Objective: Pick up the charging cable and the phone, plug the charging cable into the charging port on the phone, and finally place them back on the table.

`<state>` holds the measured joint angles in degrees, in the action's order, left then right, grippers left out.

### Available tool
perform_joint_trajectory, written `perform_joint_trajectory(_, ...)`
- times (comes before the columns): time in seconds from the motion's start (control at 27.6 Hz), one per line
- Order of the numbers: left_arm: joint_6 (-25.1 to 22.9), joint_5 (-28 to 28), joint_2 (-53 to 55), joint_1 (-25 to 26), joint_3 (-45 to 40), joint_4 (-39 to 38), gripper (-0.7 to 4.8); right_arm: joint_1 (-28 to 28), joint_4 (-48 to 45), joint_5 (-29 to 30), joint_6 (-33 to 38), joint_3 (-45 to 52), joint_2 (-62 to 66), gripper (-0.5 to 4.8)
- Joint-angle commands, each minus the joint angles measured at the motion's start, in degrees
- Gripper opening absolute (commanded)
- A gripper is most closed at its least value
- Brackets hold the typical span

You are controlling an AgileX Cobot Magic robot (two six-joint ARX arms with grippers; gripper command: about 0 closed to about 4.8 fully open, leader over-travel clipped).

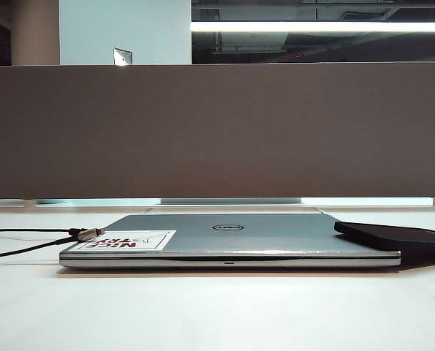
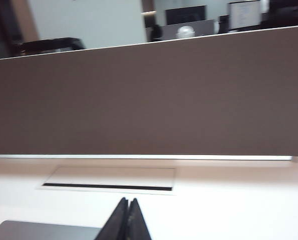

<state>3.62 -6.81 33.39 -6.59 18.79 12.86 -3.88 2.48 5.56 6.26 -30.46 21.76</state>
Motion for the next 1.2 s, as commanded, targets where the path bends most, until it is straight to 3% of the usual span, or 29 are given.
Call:
perform_joint_trajectory(0.04, -2.1, -0.04, 3.3, -2.78, 0.46, 1.9, -0.06, -4.76, -1.01, -3.37, 0.17, -0.46, 0.68, -0.04)
perform_joint_trajectory(0.33, -8.76, -0.04, 7.58, -5.57, 0.46, 1.53, -0.06, -19.1, 0.42, -9.84, -0.83, -0.52, 1.38, -0.04)
perform_joint_trajectory(0.58, -13.73, -0.07, 9.77, -5.57, 0.44, 0.81, -0.06, -28.68, 6.29, -10.78, -1.42, -0.52, 1.36, -0.04)
perform_joint_trajectory(0.76, -18.97, -0.07, 15.39, -5.6, 0.44, 1.01, -0.06, -35.12, 10.91, -10.32, -12.57, -0.5, 1.33, -0.04)
perform_joint_trajectory(0.91, -22.53, -0.07, 19.41, -5.62, 0.46, 2.71, -0.06, -37.73, 12.5, -8.96, -15.43, -0.48, 1.36, -0.04)
perform_joint_trajectory(0.98, -26.32, -0.07, 20.81, -5.62, 0.46, 3.13, -0.06, -38.25, 12.61, -8.39, -15.41, -0.48, 1.36, -0.04)
perform_joint_trajectory(1.09, -35.65, -0.07, 23.39, -5.68, 0.44, 2.95, -0.06, -38.18, 12.55, -8.39, -15.28, -0.48, 1.31, -0.04)
perform_joint_trajectory(1.2, -36.15, -0.07, 25.81, -7.15, 0.44, 3.74, 0.04, -38.18, 12.52, -7.41, -15.28, -0.48, 1.31, -0.04)
